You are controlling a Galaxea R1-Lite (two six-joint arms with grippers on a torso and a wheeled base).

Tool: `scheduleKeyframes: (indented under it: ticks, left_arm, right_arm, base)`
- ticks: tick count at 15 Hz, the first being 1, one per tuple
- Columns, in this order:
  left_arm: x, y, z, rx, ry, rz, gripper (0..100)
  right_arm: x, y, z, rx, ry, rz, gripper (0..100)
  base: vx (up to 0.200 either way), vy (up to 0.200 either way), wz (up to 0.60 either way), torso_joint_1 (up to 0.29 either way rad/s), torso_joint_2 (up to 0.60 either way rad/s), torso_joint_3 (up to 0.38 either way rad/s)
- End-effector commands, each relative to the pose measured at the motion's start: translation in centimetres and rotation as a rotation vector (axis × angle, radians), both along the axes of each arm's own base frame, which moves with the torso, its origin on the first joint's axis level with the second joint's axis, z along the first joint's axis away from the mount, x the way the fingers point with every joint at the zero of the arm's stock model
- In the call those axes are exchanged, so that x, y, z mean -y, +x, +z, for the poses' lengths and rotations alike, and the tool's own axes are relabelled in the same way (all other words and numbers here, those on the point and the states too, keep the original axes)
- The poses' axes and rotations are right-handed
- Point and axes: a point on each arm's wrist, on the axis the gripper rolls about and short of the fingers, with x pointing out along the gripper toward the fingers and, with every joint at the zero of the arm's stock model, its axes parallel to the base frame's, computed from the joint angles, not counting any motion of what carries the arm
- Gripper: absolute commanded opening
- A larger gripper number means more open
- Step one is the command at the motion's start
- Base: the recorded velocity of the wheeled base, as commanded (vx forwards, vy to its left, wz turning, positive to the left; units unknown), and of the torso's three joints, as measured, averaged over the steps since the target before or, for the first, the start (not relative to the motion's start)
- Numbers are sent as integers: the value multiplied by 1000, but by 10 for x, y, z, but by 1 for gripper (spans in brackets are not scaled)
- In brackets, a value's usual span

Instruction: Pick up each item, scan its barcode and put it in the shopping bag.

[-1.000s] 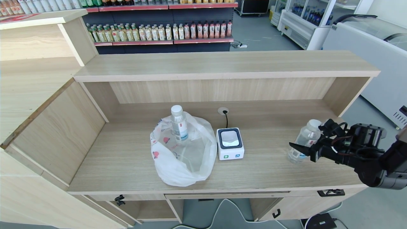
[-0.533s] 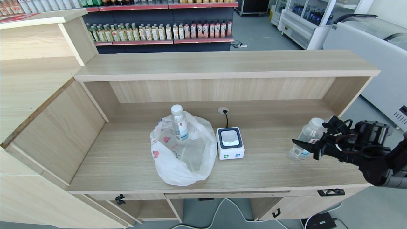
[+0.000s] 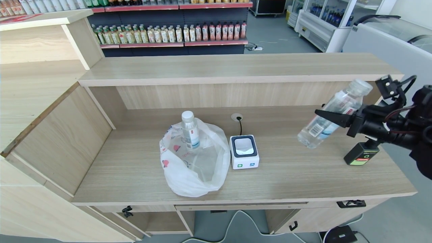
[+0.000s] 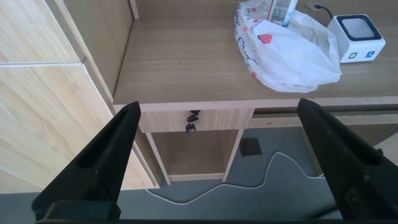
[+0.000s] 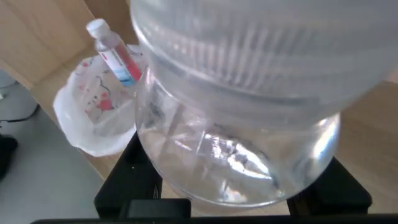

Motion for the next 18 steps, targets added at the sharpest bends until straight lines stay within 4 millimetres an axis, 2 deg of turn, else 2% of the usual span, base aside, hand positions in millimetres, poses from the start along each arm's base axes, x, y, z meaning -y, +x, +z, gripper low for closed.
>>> scheduleKeyframes:
  ticks: [1, 2, 3, 4, 5, 6, 7, 12, 14, 18]
  left_arm:
    - [0, 0, 0, 1, 0, 1, 100]
    - [0, 0, 0, 3, 0, -1, 100]
    - [0, 0, 0, 3, 0, 1, 100]
    - [0, 0, 0, 1, 0, 1, 100]
    - [0, 0, 0, 1, 0, -1, 100]
    - [0, 0, 0, 1, 0, 1, 100]
    - [0, 0, 0, 1, 0, -1, 100]
    - [0, 0, 0, 1, 0, 1, 100]
    - [0, 0, 0, 1, 0, 1, 100]
    - [0, 0, 0, 1, 0, 1, 100]
  right_arm:
    - [-41, -41, 75, 141, 34, 150, 0]
    - [-46, -46, 80, 141, 44, 172, 0]
    - [-74, -71, 103, 96, 107, 294, 0]
    - [-91, -86, 115, 78, 127, 359, 0]
    - [-102, -97, 121, 65, 138, 384, 0]
    - [-131, -123, 131, 42, 170, 429, 0]
    - [-144, -137, 135, 43, 189, 462, 0]
    - [-151, -185, 150, -27, 186, 614, 0]
    - [-145, -191, 158, -42, 188, 619, 0]
    - [-141, -196, 156, -83, 172, 621, 0]
  base:
    - [0, 0, 0, 0, 0, 0]
    - [0, 0, 0, 0, 0, 0]
    - [0, 0, 0, 0, 0, 0]
    - [0, 0, 0, 0, 0, 0]
    - [0, 0, 0, 0, 0, 0]
    - [0, 0, 0, 0, 0, 0]
    - [0, 0, 0, 0, 0, 0]
    - [0, 0, 0, 0, 0, 0]
    - [0, 0, 0, 0, 0, 0]
    - [0, 0, 0, 0, 0, 0]
